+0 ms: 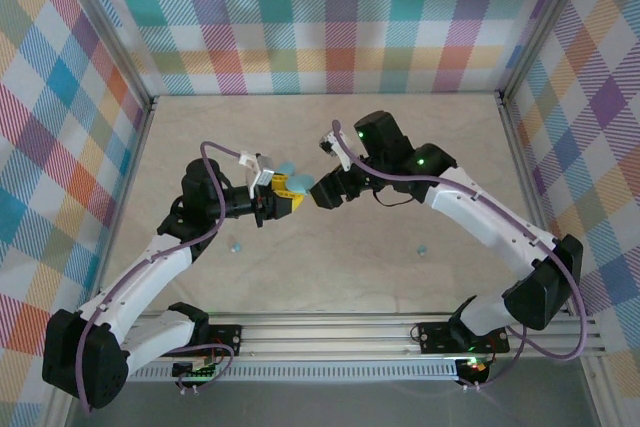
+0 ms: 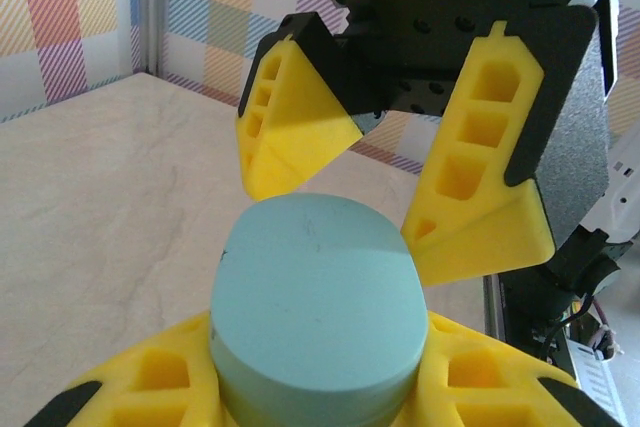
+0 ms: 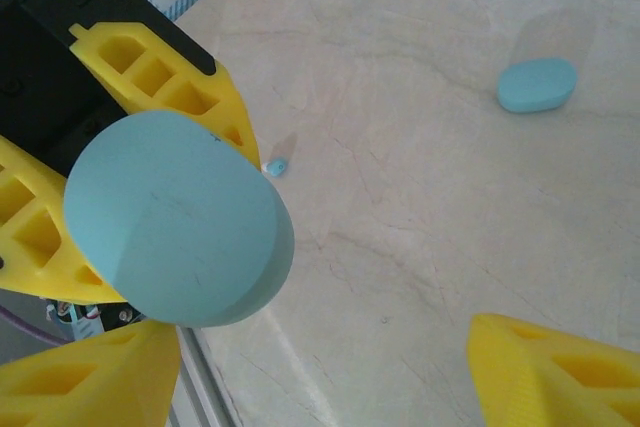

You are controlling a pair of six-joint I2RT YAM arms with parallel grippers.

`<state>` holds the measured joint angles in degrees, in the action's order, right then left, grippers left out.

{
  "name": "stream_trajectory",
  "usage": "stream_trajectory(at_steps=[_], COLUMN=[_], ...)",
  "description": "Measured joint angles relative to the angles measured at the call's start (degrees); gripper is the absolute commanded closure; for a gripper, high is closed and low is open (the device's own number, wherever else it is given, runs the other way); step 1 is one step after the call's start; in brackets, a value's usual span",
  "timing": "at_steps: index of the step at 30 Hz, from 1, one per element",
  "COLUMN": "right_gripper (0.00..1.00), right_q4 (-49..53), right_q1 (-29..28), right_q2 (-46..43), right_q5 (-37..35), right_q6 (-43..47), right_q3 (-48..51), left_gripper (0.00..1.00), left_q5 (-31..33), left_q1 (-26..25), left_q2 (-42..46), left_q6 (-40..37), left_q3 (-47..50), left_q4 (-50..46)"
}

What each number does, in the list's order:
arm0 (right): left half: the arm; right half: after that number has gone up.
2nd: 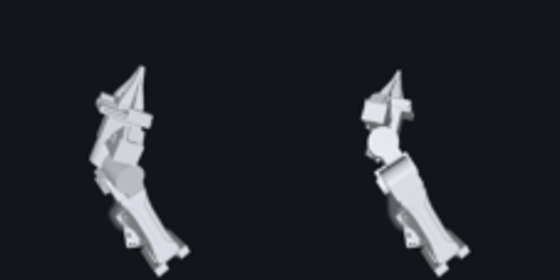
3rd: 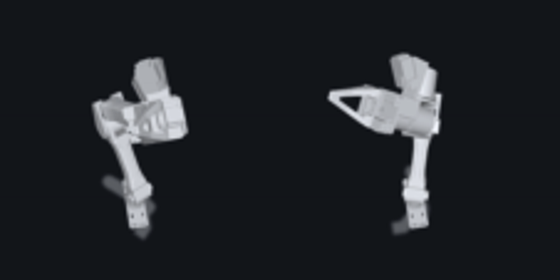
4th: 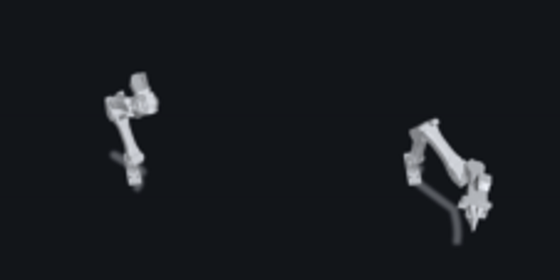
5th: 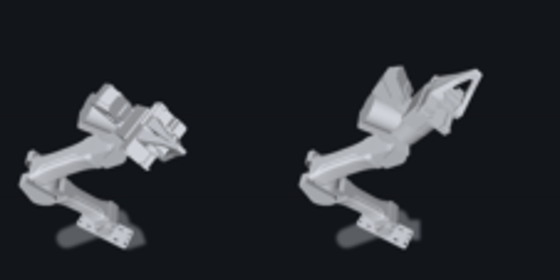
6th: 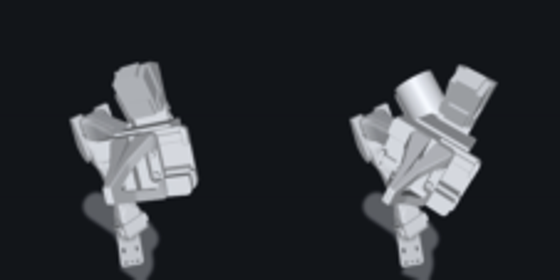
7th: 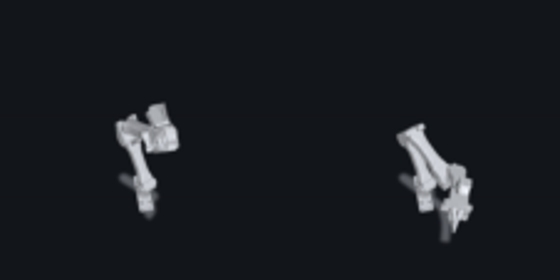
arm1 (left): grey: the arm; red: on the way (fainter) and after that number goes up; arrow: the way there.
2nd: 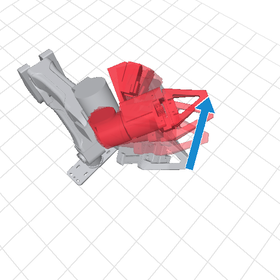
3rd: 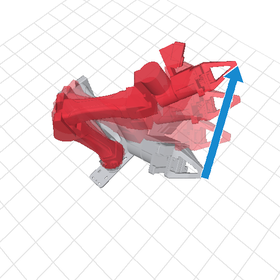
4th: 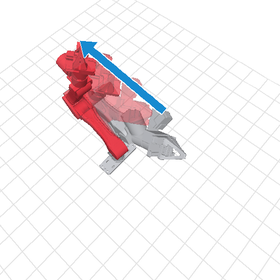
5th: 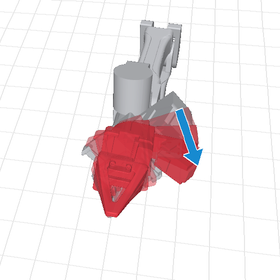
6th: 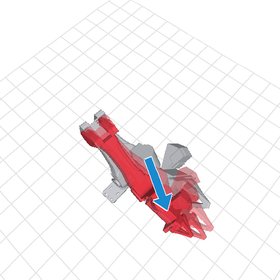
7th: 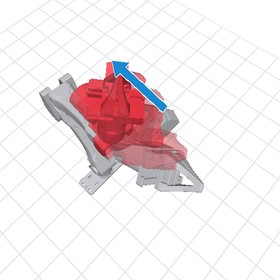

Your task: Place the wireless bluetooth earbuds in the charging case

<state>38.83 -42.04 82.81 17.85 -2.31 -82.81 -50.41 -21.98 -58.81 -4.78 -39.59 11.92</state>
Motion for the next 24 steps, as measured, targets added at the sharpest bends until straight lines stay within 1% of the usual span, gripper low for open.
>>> stream_trajectory(at_steps=[6,12,17,19,24], right_gripper=[0.24,0.24,0.24,0.24,0.23], right_q4=[0.3,0.5,0.6,-0.2,-4.5], right_q1=[0.0,0.0,0.1,0.1,0.5], right_q2=[0.1,2.4,3.0,2.7,-1.4], right_q5=[-1.0,-2.0,-2.1,-1.1,2.6], right_q6=[-0.8,-2.7,-3.2,-2.8,-2.3], right_q3=[-1.0,-5.4,-5.7,-5.1,1.6], left_gripper=[1.0,1.0,1.0,1.0,1.0], left_q5=[0.4,-0.8,-1.2,-1.2,-1.9], left_q1=[0.0,0.0,0.0,0.0,-0.1], left_q2=[0.0,0.4,1.3,1.3,1.3], left_q6=[0.0,0.0,0.0,0.0,0.0], left_q3=[0.0,0.0,0.0,0.0,0.0], left_q4=[-0.3,-1.5,-1.8,-1.8,-3.0])
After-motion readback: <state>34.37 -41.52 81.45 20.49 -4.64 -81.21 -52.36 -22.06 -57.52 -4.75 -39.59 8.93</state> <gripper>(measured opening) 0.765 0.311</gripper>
